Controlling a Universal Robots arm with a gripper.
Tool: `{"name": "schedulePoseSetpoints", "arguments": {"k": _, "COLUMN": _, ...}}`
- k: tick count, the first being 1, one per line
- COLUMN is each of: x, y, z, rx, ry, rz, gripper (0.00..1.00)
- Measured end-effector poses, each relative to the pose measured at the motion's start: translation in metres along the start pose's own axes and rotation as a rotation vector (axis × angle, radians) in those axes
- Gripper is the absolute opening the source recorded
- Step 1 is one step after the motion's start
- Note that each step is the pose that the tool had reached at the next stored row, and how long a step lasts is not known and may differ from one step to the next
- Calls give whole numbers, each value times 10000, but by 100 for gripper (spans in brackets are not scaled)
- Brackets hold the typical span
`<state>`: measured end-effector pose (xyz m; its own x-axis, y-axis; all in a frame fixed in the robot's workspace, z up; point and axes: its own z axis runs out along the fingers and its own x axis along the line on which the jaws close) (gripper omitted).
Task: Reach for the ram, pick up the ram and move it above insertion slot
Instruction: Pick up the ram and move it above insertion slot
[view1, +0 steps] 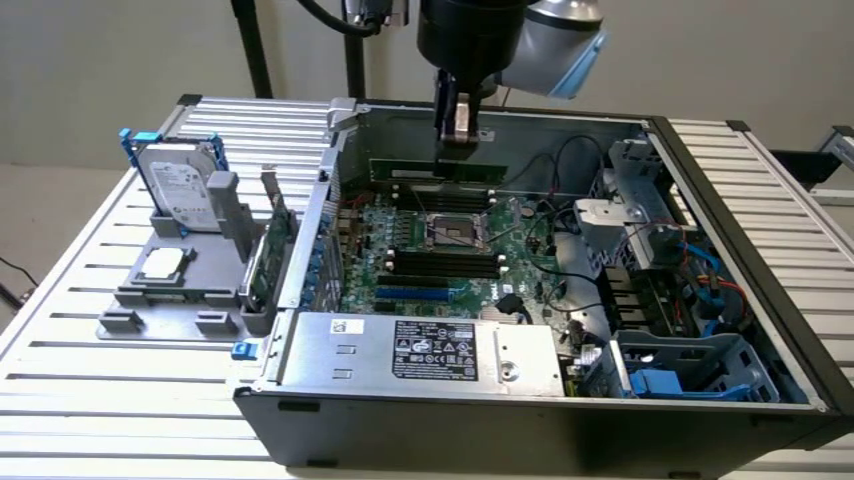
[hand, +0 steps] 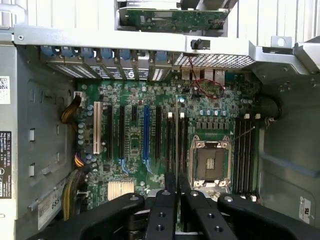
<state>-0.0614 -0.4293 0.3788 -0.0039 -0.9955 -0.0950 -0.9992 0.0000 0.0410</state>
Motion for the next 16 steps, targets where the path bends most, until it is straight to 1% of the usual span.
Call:
{"name": "schedulePoseSetpoints", "arguments": {"k": 7, "x": -109, "y": -49, "z": 44, "rx": 5, "ry": 108, "rz": 52, "gripper": 13}}
{"name": "schedulePoseSetpoints", "arguments": {"k": 11, "x": -192, "y": -58, "z": 67, "rx": 6, "ry": 227, "rz": 63, "gripper": 13}}
{"name": "schedulePoseSetpoints", "arguments": {"k": 14, "x": -248, "y": -61, "z": 76, "rx": 7, "ry": 295, "rz": 70, "gripper": 13}}
{"name": "schedulePoseSetpoints", "arguments": {"k": 16, "x": -250, "y": -61, "z": 76, "rx": 7, "ry": 302, "rz": 70, "gripper": 13}}
